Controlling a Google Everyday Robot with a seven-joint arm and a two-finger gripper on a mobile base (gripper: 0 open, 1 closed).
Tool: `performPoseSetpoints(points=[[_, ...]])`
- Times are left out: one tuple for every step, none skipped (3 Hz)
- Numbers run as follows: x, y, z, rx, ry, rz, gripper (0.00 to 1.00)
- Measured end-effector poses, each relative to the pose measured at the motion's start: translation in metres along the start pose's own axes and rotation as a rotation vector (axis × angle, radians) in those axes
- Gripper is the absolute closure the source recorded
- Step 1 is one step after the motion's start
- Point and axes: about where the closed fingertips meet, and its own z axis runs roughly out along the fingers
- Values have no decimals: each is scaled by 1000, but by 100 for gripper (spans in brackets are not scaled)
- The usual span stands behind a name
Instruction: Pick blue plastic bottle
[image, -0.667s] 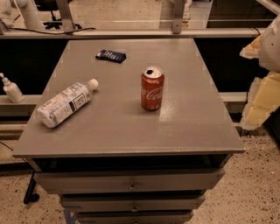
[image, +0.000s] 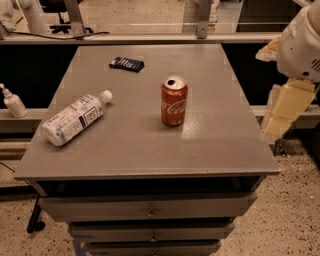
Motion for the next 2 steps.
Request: performPoseSetpoints(points=[[-46,-10,29,-13,-68,-124,0],[-94,-13,54,-26,-143,-251,0]])
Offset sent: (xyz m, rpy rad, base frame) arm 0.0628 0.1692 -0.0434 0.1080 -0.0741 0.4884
